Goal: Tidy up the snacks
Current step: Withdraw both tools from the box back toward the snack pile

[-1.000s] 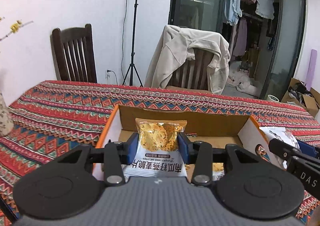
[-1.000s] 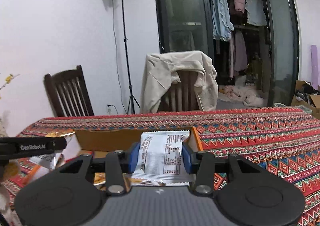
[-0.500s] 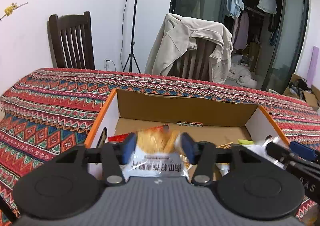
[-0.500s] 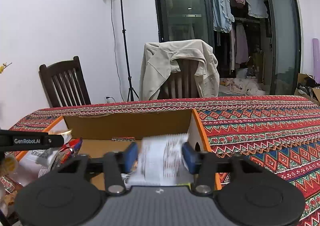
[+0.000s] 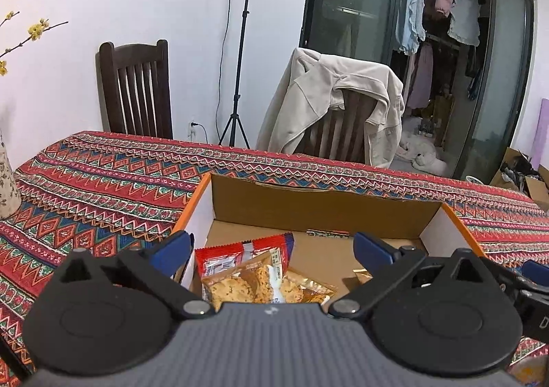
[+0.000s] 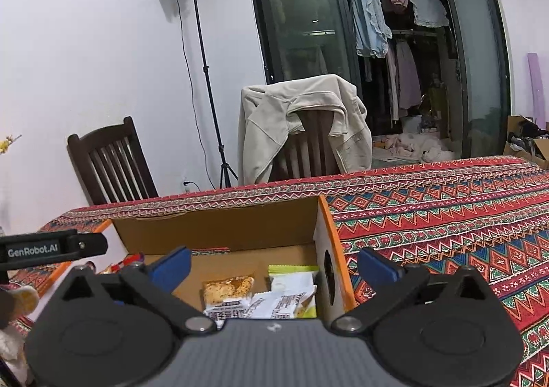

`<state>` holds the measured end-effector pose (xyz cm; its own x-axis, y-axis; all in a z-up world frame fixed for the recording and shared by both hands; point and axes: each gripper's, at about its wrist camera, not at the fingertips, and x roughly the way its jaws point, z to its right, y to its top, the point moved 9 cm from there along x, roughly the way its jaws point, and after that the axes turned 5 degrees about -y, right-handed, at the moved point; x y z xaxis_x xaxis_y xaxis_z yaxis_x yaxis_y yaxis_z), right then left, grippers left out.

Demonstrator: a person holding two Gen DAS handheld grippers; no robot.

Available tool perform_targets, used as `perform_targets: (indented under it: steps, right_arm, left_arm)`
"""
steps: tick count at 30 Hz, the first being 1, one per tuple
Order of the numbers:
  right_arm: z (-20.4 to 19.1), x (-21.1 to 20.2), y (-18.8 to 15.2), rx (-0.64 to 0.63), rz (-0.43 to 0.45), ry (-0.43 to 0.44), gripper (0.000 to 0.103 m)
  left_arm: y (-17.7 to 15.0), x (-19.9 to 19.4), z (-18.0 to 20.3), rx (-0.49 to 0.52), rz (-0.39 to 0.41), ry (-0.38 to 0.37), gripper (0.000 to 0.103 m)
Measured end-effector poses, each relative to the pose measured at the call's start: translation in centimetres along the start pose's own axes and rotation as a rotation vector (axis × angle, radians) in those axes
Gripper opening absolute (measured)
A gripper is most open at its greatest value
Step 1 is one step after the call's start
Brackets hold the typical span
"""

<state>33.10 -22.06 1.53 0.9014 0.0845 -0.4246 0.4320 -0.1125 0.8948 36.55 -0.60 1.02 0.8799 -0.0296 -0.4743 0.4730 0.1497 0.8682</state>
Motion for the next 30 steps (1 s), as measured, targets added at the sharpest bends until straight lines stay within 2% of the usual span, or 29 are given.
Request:
perform_targets:
  steps: [7,13,20,30]
  right_arm:
    - [-0.6,-2.8,1.2,-0.009,0.03,0.001,0.103]
    - [-1.4,-5.0,1.0,-0.039,0.008,-0.014,0.103]
    - [-1.3,-7.9,-0.8,-0.046,-0.028,-0.034,0.103]
    - [-1.9,-12.3,-4.8,-0.075,-0.062,-0.022,0.103]
  left_arm:
    - [1.2,-2.8,0.0,-0.016,0.022,0.0,0.103]
    - [1.2,-5.0,-1.6,-0.044,-0.006,0.024,0.103]
    - [-0.3,-8.4,-4.0,-0.059,-0.02,0.044,0.103]
    - [-3.6,-13.1,-5.8,-0.033,-0.004,0.025,0.103]
